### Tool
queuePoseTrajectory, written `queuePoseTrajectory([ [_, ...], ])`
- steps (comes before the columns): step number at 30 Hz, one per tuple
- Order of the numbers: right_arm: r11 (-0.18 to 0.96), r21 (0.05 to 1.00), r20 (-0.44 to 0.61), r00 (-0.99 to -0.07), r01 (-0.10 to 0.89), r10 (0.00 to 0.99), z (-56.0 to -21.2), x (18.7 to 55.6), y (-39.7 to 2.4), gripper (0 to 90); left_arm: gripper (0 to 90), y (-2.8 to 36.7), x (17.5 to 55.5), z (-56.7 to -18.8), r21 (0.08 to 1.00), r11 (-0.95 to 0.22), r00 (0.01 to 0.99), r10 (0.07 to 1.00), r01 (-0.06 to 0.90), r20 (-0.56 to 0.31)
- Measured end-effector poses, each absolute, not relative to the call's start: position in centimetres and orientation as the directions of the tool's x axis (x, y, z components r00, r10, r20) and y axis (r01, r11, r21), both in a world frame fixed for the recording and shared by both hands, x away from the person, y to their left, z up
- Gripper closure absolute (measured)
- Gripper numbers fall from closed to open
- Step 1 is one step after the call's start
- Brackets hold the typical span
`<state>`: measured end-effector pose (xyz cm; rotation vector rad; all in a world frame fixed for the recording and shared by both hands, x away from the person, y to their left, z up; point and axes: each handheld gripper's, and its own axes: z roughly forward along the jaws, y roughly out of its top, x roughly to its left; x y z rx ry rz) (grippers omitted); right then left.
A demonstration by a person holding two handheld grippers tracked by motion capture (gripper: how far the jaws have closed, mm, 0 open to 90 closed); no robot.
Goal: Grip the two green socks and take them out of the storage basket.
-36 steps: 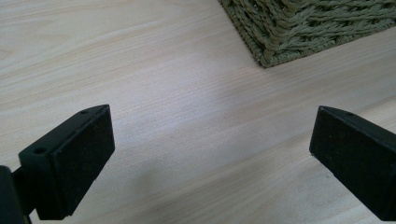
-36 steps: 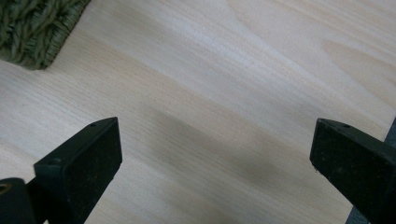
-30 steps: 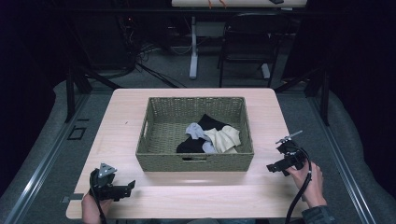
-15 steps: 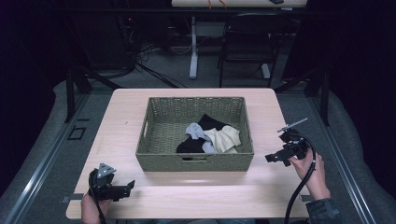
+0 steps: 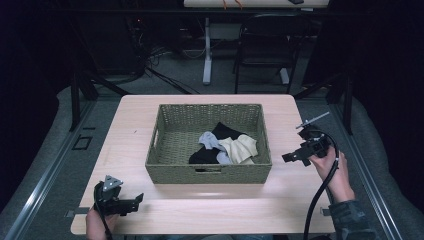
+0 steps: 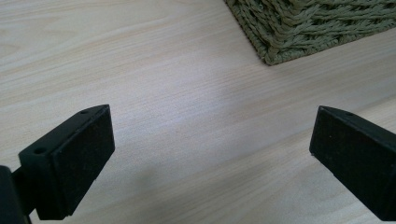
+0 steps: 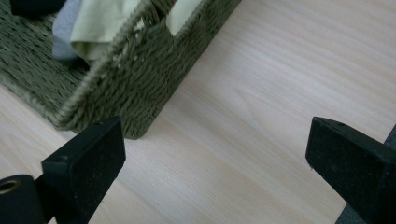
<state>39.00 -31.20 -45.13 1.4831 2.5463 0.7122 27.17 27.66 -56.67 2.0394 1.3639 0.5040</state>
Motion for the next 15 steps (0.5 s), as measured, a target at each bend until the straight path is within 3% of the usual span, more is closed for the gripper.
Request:
queuePoseTrajectory([
  [15,0.47,0.479,0.13,-0.59,0.741,0.797,-40.7,41.3,-27.7,4.2,0.0,27.7,27.1,-56.7,0.683,-0.266,0.387,0.922,0.68,-0.027],
])
